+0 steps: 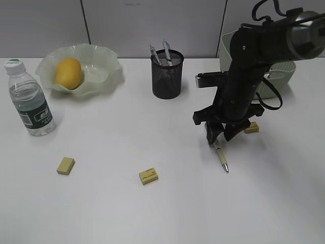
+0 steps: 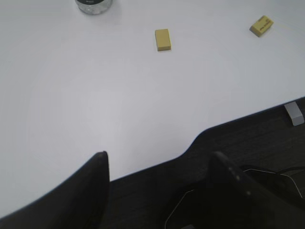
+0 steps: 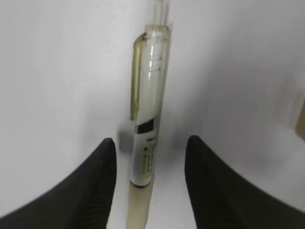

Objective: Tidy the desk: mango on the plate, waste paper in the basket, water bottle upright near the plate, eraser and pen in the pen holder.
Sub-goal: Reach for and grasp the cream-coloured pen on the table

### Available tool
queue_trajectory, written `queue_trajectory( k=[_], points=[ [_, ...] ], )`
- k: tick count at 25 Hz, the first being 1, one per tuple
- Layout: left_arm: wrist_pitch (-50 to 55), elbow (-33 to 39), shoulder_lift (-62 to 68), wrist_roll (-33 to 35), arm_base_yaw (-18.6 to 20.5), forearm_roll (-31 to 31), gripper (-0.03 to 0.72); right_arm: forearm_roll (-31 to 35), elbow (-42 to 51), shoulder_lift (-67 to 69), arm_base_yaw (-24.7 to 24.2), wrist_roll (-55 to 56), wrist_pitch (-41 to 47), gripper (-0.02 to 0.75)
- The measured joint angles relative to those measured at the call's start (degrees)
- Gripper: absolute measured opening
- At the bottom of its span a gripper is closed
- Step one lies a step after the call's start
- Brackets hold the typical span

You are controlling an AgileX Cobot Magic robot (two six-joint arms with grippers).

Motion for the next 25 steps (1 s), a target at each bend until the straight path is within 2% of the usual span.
queue_trajectory(
  k=[3, 15, 21, 25],
  points=[
    [0.0, 0.0, 0.0, 0.0, 0.0, 0.0, 0.489, 0.0, 0.0, 0.0, 0.4, 0.7, -1.0, 0.352],
    [0.0, 0.0, 0.0, 0.0, 0.0, 0.0, 0.489, -0.2, 0.0, 1.0, 0.6, 2.3, -1.6, 0.333],
    [0.0, 0.0, 0.0, 0.0, 0.0, 0.0, 0.489, -0.3, -0.3, 1.8, 0.6, 2.4, -1.1, 0.23],
    [0.0, 0.0, 0.0, 0.0, 0.0, 0.0, 0.489, -0.5, -0.9, 2.3, 0.6, 2.4, -0.5, 0.211]
  ],
)
